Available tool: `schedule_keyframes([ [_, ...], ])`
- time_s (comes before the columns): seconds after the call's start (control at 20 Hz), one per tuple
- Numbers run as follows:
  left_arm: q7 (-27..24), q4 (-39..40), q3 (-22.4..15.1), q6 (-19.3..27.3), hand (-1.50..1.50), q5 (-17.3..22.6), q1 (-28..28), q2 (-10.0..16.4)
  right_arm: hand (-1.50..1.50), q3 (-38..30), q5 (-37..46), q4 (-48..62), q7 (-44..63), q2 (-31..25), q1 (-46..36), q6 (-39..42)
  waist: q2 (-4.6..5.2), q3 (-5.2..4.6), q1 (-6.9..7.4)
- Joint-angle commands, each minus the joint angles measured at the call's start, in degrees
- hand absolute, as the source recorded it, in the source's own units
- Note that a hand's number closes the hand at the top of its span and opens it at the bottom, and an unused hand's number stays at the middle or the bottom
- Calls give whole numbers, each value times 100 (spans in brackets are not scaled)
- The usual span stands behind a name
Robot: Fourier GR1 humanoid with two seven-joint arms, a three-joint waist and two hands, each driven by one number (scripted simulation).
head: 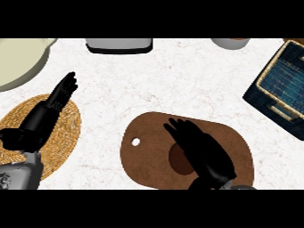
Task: Pick the cupcake from the cutting board and place it in the basket
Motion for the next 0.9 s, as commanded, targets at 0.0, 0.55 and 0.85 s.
schedule_keyframes([
  [0.0, -203, 17, 215, -173, 0, 87, 171, 67, -150, -300, 80, 420, -199, -2, -203, 12, 1, 0, 6],
  [0.55, 66, -27, 128, -120, 0, -119, -54, -142, -150, -308, 277, 1109, -650, 64, -25, -96, -1, 0, -3],
  [0.85, 67, -68, 126, -185, 0, -118, 5, -162, 150, 144, 553, 1103, -597, 49, 134, 219, -3, 0, -6],
])
